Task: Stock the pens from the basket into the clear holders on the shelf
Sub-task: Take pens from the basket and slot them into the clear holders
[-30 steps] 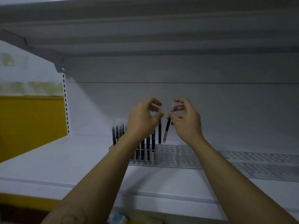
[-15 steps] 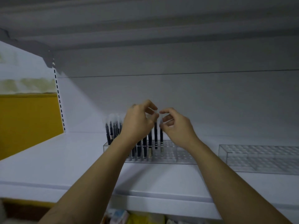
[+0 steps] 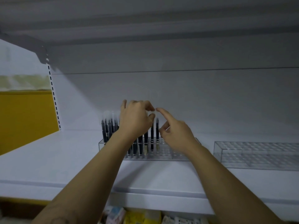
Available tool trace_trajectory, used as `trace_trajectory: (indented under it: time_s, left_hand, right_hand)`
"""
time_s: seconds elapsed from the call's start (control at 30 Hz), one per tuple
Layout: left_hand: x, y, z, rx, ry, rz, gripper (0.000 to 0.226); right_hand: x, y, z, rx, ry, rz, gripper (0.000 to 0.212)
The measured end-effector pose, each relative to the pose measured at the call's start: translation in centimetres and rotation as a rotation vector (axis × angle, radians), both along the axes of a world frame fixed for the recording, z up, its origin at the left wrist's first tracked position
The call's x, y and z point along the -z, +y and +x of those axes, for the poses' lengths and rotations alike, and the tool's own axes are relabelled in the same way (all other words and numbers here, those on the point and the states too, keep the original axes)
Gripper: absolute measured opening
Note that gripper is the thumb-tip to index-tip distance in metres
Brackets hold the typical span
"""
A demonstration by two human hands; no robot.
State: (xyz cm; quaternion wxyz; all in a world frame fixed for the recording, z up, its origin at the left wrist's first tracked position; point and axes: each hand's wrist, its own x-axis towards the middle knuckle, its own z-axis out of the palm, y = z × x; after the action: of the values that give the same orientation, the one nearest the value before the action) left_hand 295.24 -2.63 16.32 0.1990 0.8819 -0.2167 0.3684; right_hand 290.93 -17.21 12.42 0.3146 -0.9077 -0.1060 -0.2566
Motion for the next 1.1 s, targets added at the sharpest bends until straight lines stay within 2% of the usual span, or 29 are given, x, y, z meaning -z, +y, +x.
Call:
trace_trajectory:
  time_s: [0.2, 0.33, 0.5, 0.8, 0.93, 1.1]
  left_hand:
    - [0.3, 0.6, -1.4, -0.007, -0.035, 0.087, 0.034]
    - [1.4, 1.6, -3.0, 0.044, -0.096, 0.08, 0.044]
    - [3.1, 2.9, -5.8, 0.055, -0.163, 0.027, 0.042]
    - [8.7, 3.1, -12.5, 0.126, -0.11, -0.04, 0.036]
    - [12.0, 2.9, -15.4, 0.114, -0.141, -0.003, 0.031]
    - [17.0, 2.7, -18.4, 0.111, -0.158, -0.036, 0.024]
  right_hand:
    - [0.2, 0.4, -0.3, 0.03, -0.006, 0.009, 0.08]
    - [0.8, 0.8, -1.6, 0.038, -0.032, 0.031, 0.078]
    - [2.3, 1.2, -4.9, 0.062, -0.12, 0.014, 0.063]
    - [4.7, 1.5, -12.3, 0.091, -0.204, 0.052, 0.043]
    - [7.1, 1.7, -15.6, 0.11, -0.231, 0.084, 0.04]
    - [12.1, 1.4, -19.4, 0.168, -0.379, 0.133, 0.022]
